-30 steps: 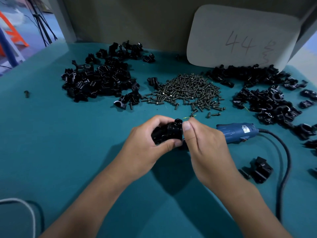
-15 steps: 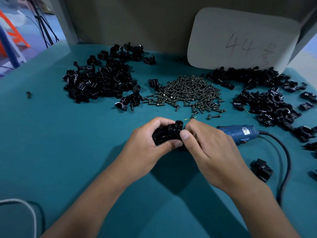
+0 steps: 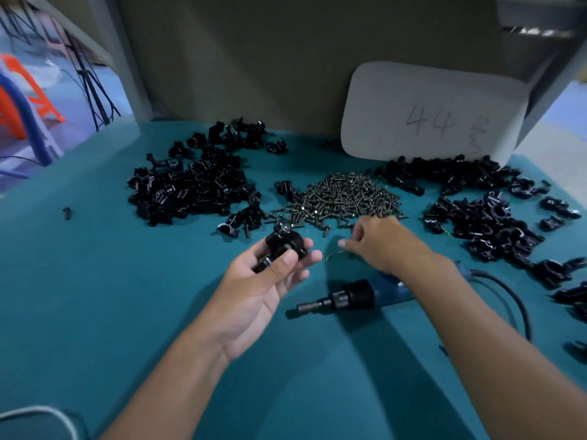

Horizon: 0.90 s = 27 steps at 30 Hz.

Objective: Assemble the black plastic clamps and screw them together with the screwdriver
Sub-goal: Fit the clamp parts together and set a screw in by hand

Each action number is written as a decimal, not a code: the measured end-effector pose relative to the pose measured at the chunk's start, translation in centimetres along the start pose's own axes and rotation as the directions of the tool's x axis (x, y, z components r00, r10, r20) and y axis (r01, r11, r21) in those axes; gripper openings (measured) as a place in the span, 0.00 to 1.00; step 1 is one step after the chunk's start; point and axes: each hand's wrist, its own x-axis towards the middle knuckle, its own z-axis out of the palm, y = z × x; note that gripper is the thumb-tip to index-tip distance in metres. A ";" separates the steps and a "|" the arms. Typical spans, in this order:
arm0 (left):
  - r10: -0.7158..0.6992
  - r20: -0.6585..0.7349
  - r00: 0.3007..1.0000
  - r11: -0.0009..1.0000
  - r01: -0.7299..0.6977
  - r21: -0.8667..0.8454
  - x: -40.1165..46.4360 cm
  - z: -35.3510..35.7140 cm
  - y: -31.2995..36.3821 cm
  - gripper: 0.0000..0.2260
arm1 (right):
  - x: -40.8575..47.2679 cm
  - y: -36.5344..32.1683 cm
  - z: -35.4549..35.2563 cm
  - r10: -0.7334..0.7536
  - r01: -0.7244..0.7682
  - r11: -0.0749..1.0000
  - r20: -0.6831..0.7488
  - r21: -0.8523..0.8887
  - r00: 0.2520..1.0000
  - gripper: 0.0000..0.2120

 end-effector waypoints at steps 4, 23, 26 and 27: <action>-0.065 -0.013 0.998 0.988 0.062 -0.145 0.0 -0.2 0.5 0.17 | 1.6 -0.6 1.2 0.056 -0.057 0.998 0.021 0.041 0.998 0.09; -0.070 0.069 0.995 0.997 0.067 0.047 -0.3 0.5 0.5 0.24 | -10.6 -3.8 0.2 -0.329 0.667 0.691 -0.700 0.279 0.634 0.05; -0.073 0.100 0.992 0.994 0.064 0.088 -0.4 0.3 0.4 0.23 | -10.6 -3.7 0.7 -0.353 0.668 0.696 -0.685 0.263 0.638 0.04; -0.075 0.111 0.991 0.992 0.063 0.108 -0.4 0.2 0.4 0.22 | -10.6 -3.6 0.9 -0.366 0.671 0.698 -0.681 0.250 0.634 0.03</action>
